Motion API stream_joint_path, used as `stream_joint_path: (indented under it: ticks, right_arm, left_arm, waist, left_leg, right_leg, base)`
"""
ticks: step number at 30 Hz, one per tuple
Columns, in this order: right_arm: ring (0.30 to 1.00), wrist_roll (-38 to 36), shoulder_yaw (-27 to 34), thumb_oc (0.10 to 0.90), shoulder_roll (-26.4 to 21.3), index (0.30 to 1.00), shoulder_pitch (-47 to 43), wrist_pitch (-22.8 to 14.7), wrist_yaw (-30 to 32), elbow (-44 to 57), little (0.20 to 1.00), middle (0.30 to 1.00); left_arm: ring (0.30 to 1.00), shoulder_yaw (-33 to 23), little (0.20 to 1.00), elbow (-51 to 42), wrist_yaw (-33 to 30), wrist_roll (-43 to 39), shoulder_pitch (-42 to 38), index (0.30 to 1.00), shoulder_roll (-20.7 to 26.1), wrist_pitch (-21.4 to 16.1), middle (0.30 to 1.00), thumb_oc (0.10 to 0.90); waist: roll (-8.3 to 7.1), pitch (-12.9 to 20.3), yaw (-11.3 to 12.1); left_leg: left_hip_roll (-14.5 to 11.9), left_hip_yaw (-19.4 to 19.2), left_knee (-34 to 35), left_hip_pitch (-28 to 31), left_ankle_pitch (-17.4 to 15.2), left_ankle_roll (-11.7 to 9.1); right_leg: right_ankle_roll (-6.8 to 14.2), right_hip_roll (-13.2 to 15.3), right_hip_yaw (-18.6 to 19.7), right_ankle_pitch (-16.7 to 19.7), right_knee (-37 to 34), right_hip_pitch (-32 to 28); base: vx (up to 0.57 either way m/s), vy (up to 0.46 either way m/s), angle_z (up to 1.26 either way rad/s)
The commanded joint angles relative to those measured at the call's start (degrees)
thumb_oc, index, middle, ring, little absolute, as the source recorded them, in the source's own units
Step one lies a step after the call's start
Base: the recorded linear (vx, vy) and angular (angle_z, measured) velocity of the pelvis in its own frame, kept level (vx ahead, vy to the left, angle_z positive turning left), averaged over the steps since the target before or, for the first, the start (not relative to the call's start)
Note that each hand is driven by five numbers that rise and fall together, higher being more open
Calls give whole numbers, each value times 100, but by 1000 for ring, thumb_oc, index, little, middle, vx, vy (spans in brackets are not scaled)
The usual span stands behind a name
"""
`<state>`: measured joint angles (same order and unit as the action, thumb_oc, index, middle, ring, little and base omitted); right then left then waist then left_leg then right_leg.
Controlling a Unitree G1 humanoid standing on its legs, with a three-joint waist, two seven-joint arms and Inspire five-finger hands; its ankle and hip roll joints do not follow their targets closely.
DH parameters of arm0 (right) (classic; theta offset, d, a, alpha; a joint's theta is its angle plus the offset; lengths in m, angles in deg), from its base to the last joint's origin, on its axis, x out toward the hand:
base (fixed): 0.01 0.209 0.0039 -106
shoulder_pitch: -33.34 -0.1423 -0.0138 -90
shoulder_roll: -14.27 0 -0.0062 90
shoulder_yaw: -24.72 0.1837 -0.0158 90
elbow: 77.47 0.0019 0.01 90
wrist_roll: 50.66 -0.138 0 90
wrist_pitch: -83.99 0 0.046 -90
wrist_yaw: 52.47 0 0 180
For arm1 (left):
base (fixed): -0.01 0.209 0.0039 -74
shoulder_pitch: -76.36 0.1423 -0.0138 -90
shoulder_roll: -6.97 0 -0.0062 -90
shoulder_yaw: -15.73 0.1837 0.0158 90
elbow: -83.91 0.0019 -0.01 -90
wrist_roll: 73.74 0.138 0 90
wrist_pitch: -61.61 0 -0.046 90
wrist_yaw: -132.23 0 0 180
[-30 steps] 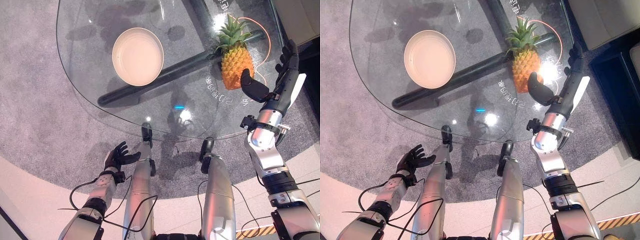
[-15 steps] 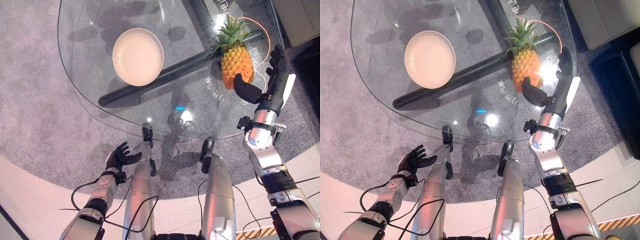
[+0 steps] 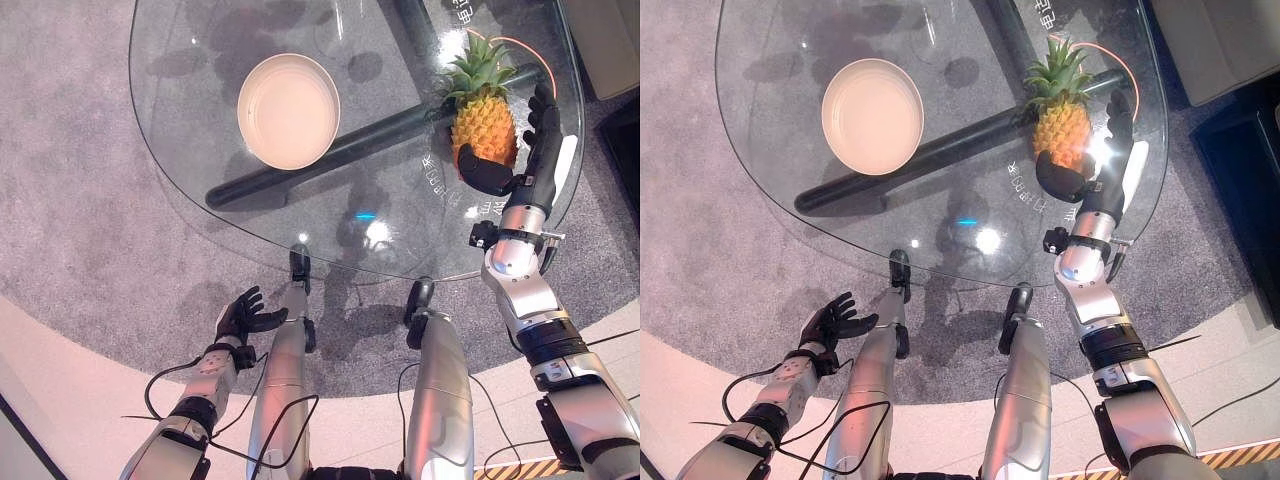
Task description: Pick up the fruit to the plate
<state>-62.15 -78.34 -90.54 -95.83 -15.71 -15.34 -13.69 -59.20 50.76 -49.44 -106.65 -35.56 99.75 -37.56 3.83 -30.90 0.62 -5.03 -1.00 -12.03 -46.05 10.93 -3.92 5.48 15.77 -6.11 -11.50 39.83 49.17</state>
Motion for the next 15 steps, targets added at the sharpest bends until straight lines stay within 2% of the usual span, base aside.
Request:
stream_joint_path:
  ticks: [1, 15]
  right_arm:
    - [900, -88, 138, 800, -518, 900, -396, -192, -23, 180, 900, 900]
    - [900, -357, -5, 800, -500, 900, -759, 135, -9, -336, 900, 900]
  left_arm:
    - [900, 95, 900, 27, -9, 25, 238, 900, 176, -23, 900, 800]
    - [900, 195, 900, 120, 9, -10, 140, 900, 139, -52, 900, 800]
  waist:
    - [43, 110, 63]
    - [96, 110, 115]
  left_leg:
    - [-198, -91, -1232, 70, -1122, -71]
    - [-176, -118, -1139, 106, -1091, -72]
  right_leg:
    - [174, 58, 72, 1221, -1317, -131]
    - [169, 61, 35, 1229, -1359, -139]
  base:
    - [0, 0, 0]
    - [0, 0, 0]
